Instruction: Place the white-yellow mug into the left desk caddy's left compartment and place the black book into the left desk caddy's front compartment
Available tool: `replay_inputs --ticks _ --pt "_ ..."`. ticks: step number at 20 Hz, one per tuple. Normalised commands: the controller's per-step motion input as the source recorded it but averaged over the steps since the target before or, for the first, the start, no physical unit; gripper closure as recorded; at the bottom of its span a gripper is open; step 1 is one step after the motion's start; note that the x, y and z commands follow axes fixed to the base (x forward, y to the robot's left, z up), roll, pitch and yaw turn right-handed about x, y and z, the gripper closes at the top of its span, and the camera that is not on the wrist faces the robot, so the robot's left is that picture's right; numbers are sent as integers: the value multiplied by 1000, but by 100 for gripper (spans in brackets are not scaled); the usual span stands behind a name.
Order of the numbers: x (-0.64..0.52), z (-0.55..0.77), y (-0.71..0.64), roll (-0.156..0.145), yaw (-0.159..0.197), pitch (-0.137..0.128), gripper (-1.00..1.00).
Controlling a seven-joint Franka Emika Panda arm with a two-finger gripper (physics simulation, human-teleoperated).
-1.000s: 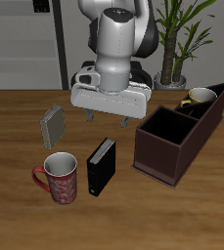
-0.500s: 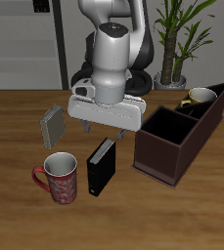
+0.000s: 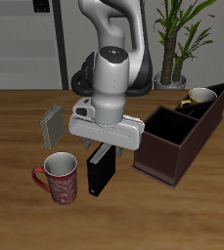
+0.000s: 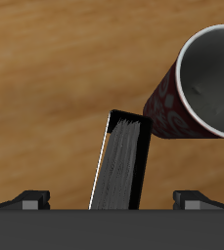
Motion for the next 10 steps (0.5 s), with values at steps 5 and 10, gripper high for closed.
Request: replay_inputs --ticks 5,10 --pt "81 -321 -6 2 -38 58 -100" --pt "47 -267 -51 -4 3 36 100"
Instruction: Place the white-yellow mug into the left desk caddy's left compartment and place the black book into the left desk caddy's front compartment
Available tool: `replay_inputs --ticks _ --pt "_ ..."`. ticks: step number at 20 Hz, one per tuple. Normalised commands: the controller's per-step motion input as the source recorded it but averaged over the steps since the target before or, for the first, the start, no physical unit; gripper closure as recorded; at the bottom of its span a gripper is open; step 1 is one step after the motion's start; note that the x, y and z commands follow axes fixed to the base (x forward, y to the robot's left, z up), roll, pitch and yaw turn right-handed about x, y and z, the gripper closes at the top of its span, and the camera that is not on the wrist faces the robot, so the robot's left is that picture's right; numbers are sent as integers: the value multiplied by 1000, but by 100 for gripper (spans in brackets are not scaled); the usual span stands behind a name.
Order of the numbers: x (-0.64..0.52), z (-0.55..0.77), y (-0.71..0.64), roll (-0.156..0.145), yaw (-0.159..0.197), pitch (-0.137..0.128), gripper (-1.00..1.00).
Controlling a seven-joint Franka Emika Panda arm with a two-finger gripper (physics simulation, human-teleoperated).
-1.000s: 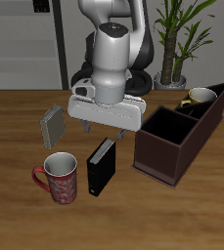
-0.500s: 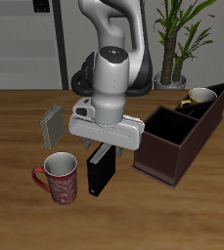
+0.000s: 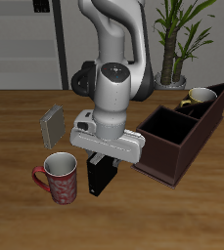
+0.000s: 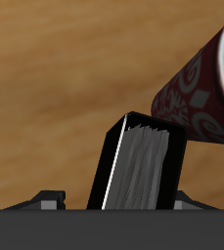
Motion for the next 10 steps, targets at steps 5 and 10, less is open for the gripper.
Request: replay_inputs --ticks 5,10 --pt "-109 16 -38 -6 -9 -1 100" --pt "-305 317 -78 -37 -6 -29 100"
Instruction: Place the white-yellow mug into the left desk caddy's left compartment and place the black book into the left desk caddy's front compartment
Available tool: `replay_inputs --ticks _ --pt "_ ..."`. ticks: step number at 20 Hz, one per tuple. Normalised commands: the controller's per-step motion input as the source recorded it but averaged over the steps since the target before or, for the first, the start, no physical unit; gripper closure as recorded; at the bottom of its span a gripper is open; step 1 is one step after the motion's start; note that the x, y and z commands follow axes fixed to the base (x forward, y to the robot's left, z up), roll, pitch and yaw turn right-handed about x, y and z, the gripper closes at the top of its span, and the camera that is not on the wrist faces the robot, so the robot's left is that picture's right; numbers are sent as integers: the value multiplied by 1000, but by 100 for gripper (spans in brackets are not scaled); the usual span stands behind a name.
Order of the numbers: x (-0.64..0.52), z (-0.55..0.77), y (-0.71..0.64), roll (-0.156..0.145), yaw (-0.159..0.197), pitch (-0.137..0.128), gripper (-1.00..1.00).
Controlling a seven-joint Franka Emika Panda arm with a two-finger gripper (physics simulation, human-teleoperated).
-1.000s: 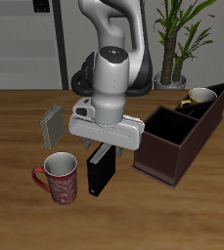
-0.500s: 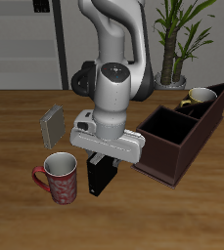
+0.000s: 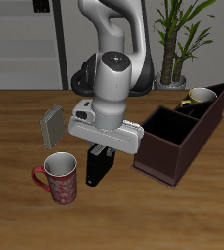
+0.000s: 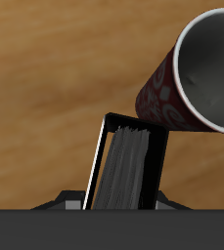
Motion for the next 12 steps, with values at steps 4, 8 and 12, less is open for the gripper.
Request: replay_inputs --ticks 4,8,12 --pt "-441 473 -44 -16 -31 -74 100" --pt "-515 433 -73 -28 -48 -74 100" --pt "-731 437 134 12 -23 -95 100"
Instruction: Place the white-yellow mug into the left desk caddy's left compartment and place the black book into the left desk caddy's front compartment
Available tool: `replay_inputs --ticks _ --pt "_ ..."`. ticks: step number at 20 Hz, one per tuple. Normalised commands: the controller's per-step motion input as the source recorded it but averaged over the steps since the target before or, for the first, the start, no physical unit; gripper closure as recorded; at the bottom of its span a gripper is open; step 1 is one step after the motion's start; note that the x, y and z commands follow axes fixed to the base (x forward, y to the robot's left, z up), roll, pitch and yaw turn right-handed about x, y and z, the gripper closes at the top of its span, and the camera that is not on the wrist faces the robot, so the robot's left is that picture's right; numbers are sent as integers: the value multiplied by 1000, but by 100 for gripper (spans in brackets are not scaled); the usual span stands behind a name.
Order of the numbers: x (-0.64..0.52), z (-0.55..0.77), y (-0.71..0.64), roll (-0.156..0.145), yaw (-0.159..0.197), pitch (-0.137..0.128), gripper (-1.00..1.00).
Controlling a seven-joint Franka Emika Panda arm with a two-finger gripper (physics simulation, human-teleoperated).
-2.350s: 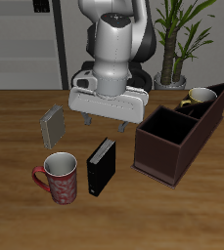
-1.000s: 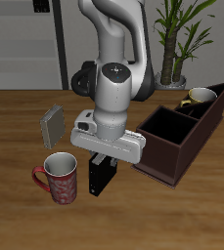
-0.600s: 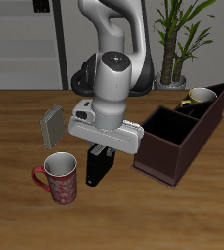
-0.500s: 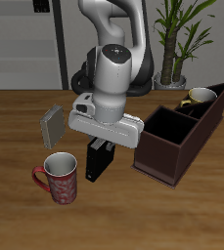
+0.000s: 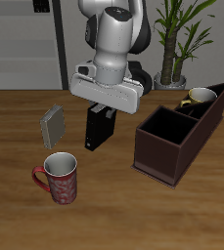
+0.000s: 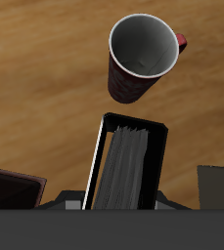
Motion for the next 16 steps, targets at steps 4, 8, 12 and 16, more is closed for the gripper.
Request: replay_inputs --ticks 4,8,12,16 --pt "-611 307 224 40 -11 -64 100" --pt "-803 276 261 38 -15 -92 100" --pt "-398 118 224 54 21 -52 100" --pt "-471 116 222 27 0 -73 100"
